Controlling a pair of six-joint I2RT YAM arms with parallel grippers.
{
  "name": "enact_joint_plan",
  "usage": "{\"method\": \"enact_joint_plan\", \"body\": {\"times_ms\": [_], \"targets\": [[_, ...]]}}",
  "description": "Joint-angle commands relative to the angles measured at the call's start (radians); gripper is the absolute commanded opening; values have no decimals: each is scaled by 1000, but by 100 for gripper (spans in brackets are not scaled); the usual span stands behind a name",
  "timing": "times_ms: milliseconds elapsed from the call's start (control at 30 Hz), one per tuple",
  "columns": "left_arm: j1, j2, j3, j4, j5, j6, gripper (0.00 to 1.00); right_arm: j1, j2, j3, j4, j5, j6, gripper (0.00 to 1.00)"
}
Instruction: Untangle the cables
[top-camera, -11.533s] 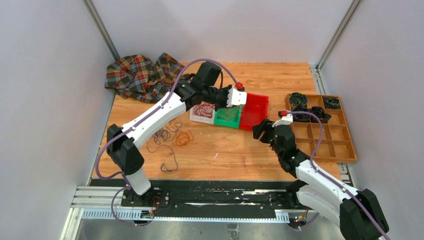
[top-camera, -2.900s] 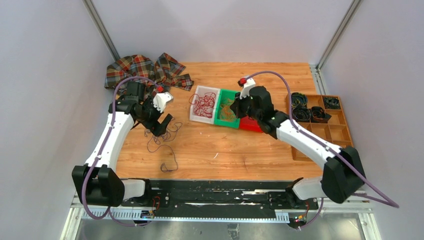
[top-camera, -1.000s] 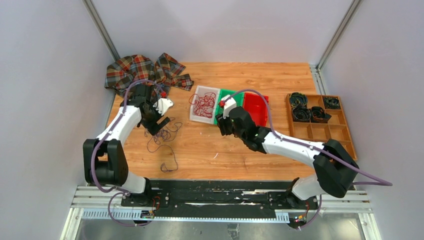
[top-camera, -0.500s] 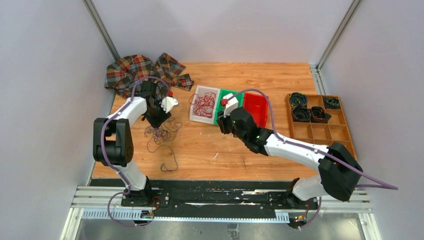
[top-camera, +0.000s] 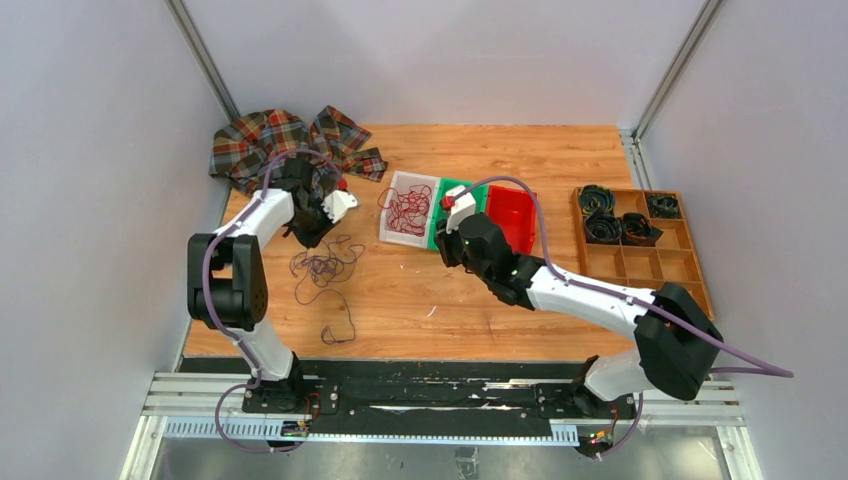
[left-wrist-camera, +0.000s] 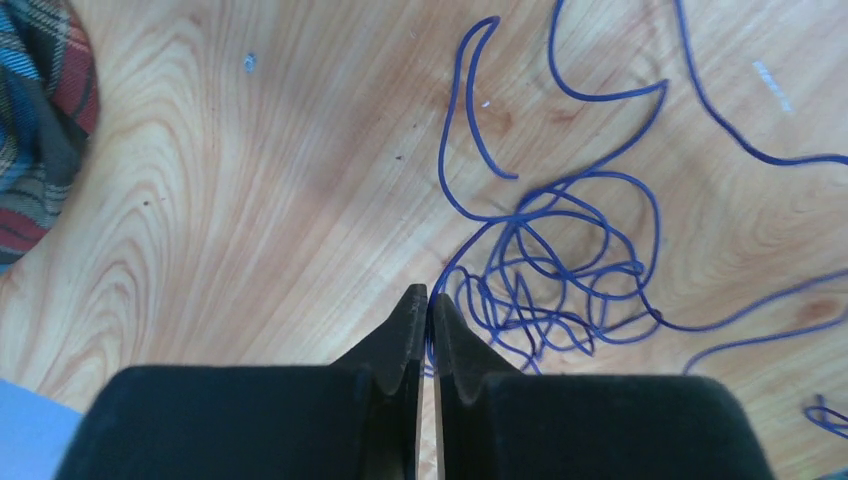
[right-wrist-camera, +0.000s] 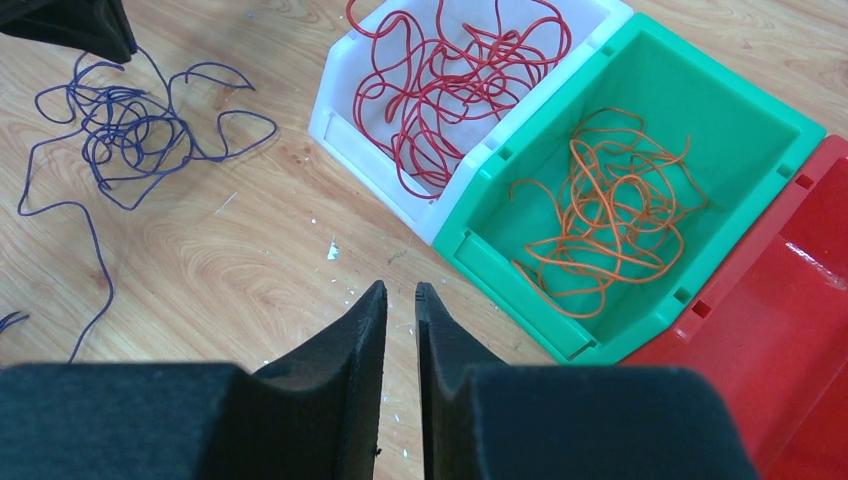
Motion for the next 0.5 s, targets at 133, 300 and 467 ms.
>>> {"method": "enact_joint_plan", "body": {"times_ms": [133,300,467], "targets": [[-95,-288,63,-228,107,-111,4,16,-50,18,66,-39,78,34],[-214,-393,143,-338,133,-237,1,20,-70,25,135,-139,124,53],[-285,-403,282,-429,180,-369,1,64,-84,-7,288,-235,144,60]]}}
